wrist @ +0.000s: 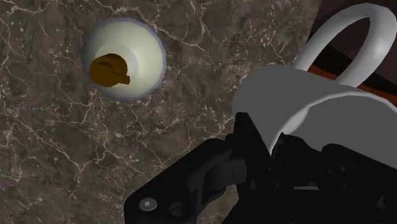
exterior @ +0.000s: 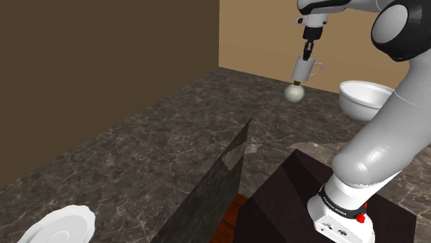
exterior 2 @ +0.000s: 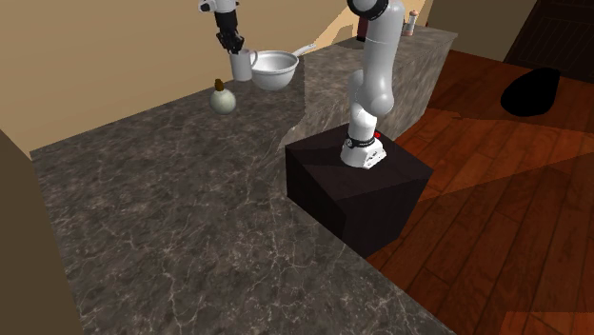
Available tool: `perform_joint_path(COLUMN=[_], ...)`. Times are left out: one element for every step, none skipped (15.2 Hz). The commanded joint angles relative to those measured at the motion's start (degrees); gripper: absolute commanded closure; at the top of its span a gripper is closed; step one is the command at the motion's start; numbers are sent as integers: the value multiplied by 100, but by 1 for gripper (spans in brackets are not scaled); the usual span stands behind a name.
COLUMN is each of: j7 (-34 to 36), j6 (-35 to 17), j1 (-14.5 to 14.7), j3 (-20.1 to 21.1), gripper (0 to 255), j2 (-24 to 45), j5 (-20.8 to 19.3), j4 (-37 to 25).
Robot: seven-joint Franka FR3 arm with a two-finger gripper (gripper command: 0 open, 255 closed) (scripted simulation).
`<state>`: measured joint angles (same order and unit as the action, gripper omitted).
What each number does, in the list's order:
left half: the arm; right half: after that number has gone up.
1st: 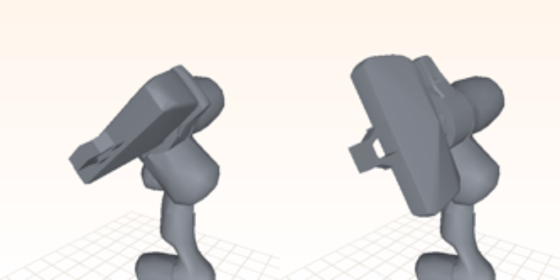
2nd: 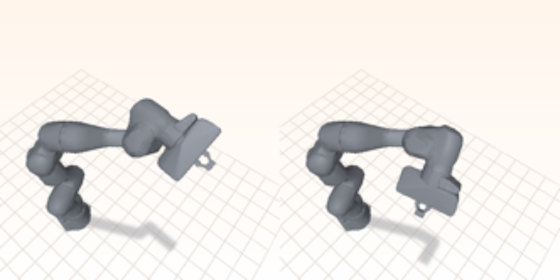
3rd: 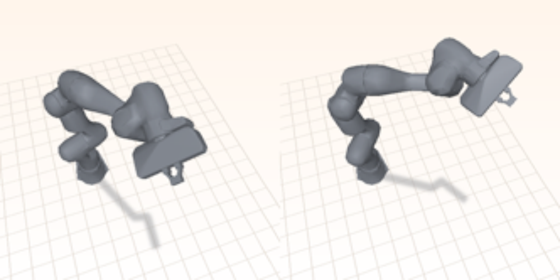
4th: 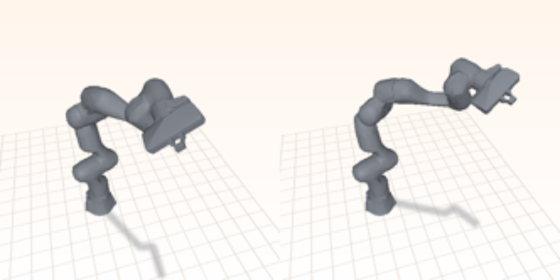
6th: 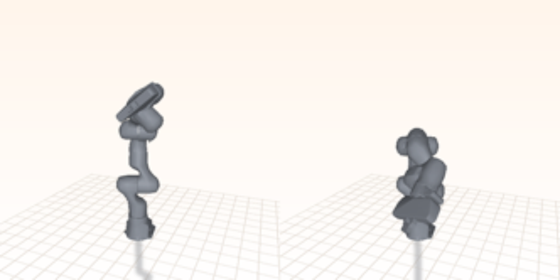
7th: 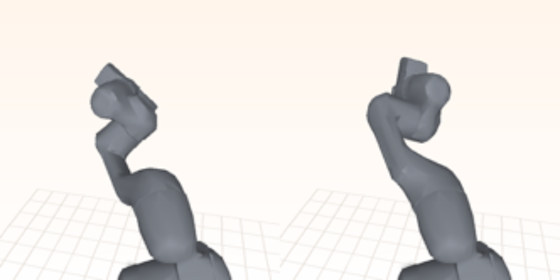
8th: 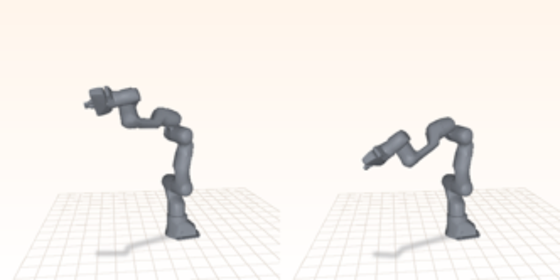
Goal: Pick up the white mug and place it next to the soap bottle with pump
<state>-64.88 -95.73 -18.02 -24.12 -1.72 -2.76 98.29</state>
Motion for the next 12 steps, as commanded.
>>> perform_joint_path(j7=[-17, -12, -8, -4, -1, 2, 4, 6, 8, 9, 9, 10], j6=[-156, -234, -312, -390, -467, -544, -621, -698, -774, -850, -926, -1002], j1=[-10, -10, -10, -10, -11, -11, -12, -13, -14, -15, -16, -17], j3=[-11, -11, -11, -11, -11, -12, -13, -14, -15, -16, -18, -19], gripper=[255, 255, 255, 255, 255, 255, 255, 255, 255, 255, 255, 255], j2=[-4, -11, -16, -19, -21, -22, -21, -19, -15, -11, -4, 3], j5=[-4, -7, -10, -12, -13, -14, -15, -15, -14, -13, -12, -10], j4=[157, 241, 323, 404, 483, 561, 637, 712, 785, 857, 927, 996])
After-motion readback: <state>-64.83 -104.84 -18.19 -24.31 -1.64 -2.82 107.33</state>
